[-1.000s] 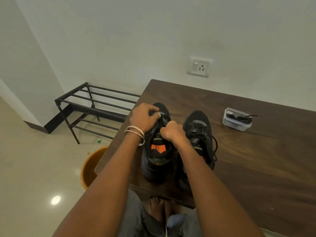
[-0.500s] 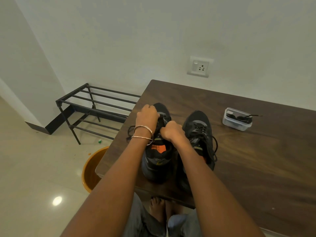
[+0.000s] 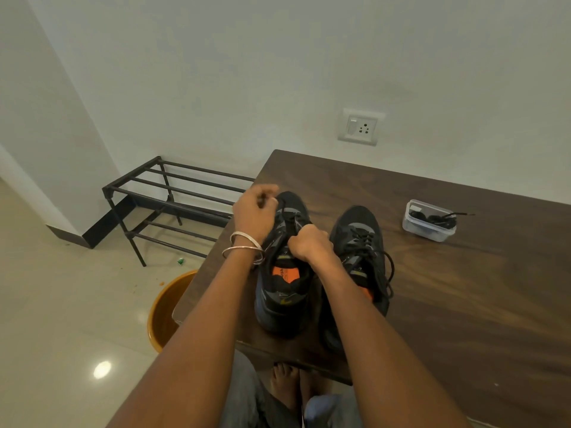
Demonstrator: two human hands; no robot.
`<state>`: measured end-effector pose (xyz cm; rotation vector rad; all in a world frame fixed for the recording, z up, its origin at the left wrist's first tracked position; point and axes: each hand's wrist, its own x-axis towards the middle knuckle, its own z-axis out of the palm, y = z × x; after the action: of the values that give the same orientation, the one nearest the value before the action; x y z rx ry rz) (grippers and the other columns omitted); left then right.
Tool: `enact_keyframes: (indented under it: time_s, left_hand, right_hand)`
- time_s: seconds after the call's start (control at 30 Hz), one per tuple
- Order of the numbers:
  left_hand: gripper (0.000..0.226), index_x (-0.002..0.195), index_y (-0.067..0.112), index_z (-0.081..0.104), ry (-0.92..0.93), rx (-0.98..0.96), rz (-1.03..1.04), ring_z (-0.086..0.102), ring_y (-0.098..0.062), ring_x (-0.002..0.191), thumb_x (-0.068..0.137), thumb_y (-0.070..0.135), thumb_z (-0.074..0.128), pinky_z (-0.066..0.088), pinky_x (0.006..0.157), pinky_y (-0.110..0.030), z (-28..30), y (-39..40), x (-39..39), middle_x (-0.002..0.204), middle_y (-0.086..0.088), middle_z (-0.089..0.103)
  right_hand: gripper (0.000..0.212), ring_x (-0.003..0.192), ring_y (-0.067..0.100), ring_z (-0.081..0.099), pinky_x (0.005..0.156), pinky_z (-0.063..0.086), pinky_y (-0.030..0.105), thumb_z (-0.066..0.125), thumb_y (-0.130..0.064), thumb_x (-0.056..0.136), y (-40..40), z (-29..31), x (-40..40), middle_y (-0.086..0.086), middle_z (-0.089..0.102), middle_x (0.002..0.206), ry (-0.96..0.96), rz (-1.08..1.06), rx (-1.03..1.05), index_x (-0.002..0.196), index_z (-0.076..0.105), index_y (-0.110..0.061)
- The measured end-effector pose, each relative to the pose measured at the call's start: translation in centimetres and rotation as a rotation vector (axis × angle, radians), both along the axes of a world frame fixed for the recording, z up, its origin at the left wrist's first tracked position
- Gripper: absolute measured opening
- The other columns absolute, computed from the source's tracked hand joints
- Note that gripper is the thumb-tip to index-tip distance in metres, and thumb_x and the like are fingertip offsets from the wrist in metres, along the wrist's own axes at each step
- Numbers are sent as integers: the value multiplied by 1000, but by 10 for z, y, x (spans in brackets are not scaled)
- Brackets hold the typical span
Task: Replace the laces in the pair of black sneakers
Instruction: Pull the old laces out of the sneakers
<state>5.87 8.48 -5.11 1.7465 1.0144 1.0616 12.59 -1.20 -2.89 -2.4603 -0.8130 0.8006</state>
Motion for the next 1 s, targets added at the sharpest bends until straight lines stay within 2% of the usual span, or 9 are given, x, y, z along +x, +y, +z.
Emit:
enact_keyframes:
  time_s: [0.07, 0.13, 0.17, 0.27, 0.47, 0.67, 0.8, 0.9, 1.0]
  left_hand:
    - [15, 98, 17, 76, 304, 203, -106, 61, -11, 82, 85, 19, 68, 48, 80, -23, -1, -1, 0, 90, 4, 68]
    - [18, 97, 18, 77, 507, 252, -176, 62, -16, 87, 83, 29, 71, 47, 79, -27, -3, -2, 1, 95, -1, 70]
    - [19, 96, 18, 77, 552, 224, -189, 63, -18, 89, 83, 30, 72, 48, 80, -29, -2, -2, 2, 96, -3, 71]
    - [18, 97, 18, 77, 574, 155, -171, 65, -20, 92, 84, 29, 72, 51, 85, -33, 4, -3, 5, 97, -4, 73]
    - [40, 127, 23, 63, 624, 193, -139, 60, -23, 111, 87, 25, 68, 45, 97, -36, 5, -6, 9, 118, -5, 66]
    - [23, 110, 10, 70, 874, 377, -155, 56, -35, 104, 92, 21, 60, 48, 86, -42, 12, -13, 17, 113, -13, 54]
    - [21, 113, 2, 61, 982, 482, -127, 55, -38, 108, 94, 11, 55, 48, 87, -42, 14, -21, 23, 118, -16, 54]
    - [23, 115, 2, 60, 1025, 522, -108, 57, -37, 107, 96, 13, 53, 49, 84, -39, 12, -21, 26, 116, -16, 56]
    - [25, 115, 2, 59, 1017, 543, -126, 57, -37, 106, 98, 15, 46, 47, 83, -40, 9, -17, 24, 116, -15, 56]
  right_hand:
    - [36, 117, 36, 55, 82, 41, 35, 49, -25, 97, 1, 0, 1, 18, 55, 131, -6, 5, 0, 125, 57, -4]
    - [37, 118, 36, 54, 81, 40, 35, 49, -25, 97, 1, 0, 0, 19, 54, 131, -10, 8, 1, 127, 55, -4]
    - [38, 118, 36, 54, 80, 40, 35, 49, -26, 97, 1, 0, 0, 19, 54, 132, -9, 10, 1, 128, 55, -4]
    - [39, 118, 36, 54, 80, 39, 34, 50, -26, 97, 0, 1, 1, 19, 53, 133, -10, 9, 2, 130, 54, -4]
    - [40, 117, 37, 55, 81, 41, 34, 51, -26, 95, 0, 0, 0, 19, 55, 131, -7, 15, -4, 128, 55, -4]
    - [37, 117, 37, 55, 79, 40, 34, 51, -25, 96, -1, 0, 2, 19, 55, 131, 0, 13, 1, 125, 57, -4]
    - [32, 114, 37, 57, 78, 42, 35, 52, -25, 95, -3, 1, 2, 19, 56, 129, -4, 22, 3, 118, 59, -3]
    - [19, 110, 36, 58, 76, 43, 35, 52, -24, 95, -3, 1, 3, 18, 58, 125, -5, 37, 6, 102, 58, -7]
    - [27, 111, 36, 58, 79, 44, 36, 50, -23, 95, -2, 1, 2, 19, 58, 125, 1, 31, 10, 112, 60, -5]
